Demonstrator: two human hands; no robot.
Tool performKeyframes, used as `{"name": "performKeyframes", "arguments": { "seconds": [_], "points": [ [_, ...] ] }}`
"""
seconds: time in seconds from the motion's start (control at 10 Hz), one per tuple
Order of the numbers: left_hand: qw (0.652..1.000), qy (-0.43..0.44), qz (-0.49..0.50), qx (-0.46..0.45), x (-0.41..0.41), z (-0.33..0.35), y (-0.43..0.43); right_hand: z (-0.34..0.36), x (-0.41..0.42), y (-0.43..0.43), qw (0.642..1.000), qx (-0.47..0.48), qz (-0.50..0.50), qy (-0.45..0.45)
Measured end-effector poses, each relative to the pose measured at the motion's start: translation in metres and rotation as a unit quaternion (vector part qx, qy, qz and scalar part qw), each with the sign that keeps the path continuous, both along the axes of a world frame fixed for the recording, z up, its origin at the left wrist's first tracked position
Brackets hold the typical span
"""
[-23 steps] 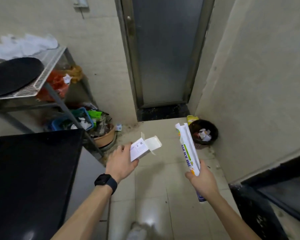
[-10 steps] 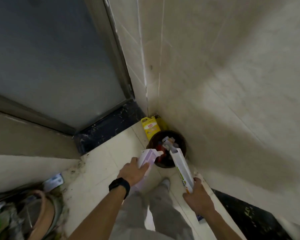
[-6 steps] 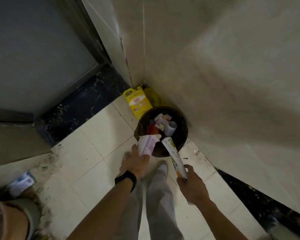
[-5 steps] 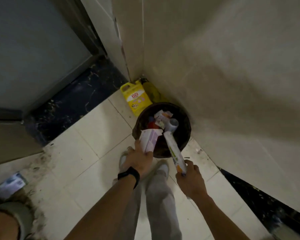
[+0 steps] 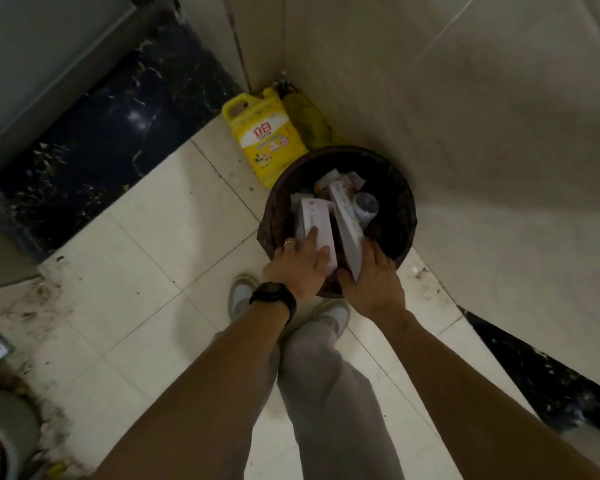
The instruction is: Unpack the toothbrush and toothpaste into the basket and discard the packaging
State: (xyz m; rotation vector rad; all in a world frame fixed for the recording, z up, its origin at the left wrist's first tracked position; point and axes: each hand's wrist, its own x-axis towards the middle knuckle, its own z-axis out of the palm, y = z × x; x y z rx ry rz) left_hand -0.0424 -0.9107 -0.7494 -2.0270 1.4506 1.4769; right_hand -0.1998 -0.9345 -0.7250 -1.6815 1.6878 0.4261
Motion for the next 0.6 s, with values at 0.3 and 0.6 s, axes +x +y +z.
{"name": "performKeyframes", "arguments": {
  "seconds": [0.3,0.6],
  "points": [
    [0.991,-0.046,-0.113,0.045,0.026,0.110,0.024,0.109,-0.008,0.028,0.990,0.072,0.108,0.047],
    [0.970,-0.105,-0.202,-0.081,0.057,0.382,-0.016,0.377,0.005,0.003,0.995,-0.012,0.091,-0.028]
  ]
}}
